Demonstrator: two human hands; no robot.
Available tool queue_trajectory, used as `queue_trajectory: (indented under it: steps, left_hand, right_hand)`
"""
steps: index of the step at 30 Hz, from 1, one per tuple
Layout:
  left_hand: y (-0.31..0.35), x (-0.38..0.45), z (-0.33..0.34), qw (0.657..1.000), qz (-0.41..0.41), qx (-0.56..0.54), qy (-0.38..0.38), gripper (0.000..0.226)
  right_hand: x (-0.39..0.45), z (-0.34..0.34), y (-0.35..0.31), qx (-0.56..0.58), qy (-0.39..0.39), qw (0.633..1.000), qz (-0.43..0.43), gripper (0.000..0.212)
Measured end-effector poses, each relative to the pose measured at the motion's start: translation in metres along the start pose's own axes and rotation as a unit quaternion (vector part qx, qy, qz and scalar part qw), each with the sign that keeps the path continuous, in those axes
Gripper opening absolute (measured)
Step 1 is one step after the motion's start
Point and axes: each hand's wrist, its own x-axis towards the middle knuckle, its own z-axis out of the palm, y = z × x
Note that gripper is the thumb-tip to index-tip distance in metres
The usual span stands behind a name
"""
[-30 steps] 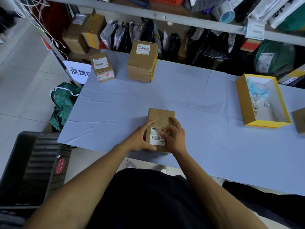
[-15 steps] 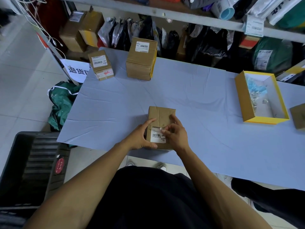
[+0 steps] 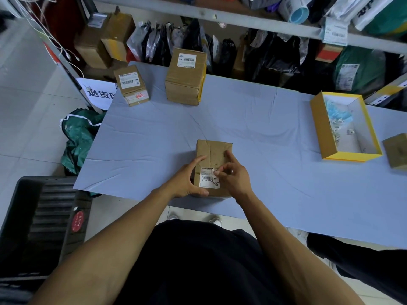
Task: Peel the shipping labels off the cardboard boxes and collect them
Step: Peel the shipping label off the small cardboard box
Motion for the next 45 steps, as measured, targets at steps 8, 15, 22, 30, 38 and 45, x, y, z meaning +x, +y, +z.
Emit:
queue_trajectory:
  steps: [8,15,22,30,38,45]
  left_hand:
    - [-0.002,0.001,0.0,1.0,-0.006,-0.001,-0.009,0.114]
    - [0.0,0.0,0.001,1.0,-0.009,0.002,-0.006,0.113]
    - [-0.001,-0.001,0.001,1.0,-0.011,0.016,-0.005,0.114]
    - [-0.003,0.0,0.001,1.0,-0.004,0.012,-0.006,0.114]
    - [-0.003,0.001,0.0,1.0,-0.002,0.009,-0.005,0.113]
    - [-0.002,0.001,0.0,1.0,-0.004,0.012,-0.005,0.114]
  right_hand:
    - [-0.002,-0.003,-0.004,-0.001,-0.007,1.0,0.014,0.013]
    - [0.0,-0.005,-0.004,-0.02,-0.014,1.0,0.019,0.014]
    - [-0.003,-0.002,-0.003,-0.002,-0.009,1.0,0.004,0.014]
    - [-0.007,-0.001,0.0,0.057,-0.013,0.998,0.004,0.023]
    - [-0.007,-0.008,-0.004,0.049,-0.025,0.998,0.015,0.014]
    - [-0.008,-0.011,-0.002,0.048,-0.039,0.998,0.003,0.013]
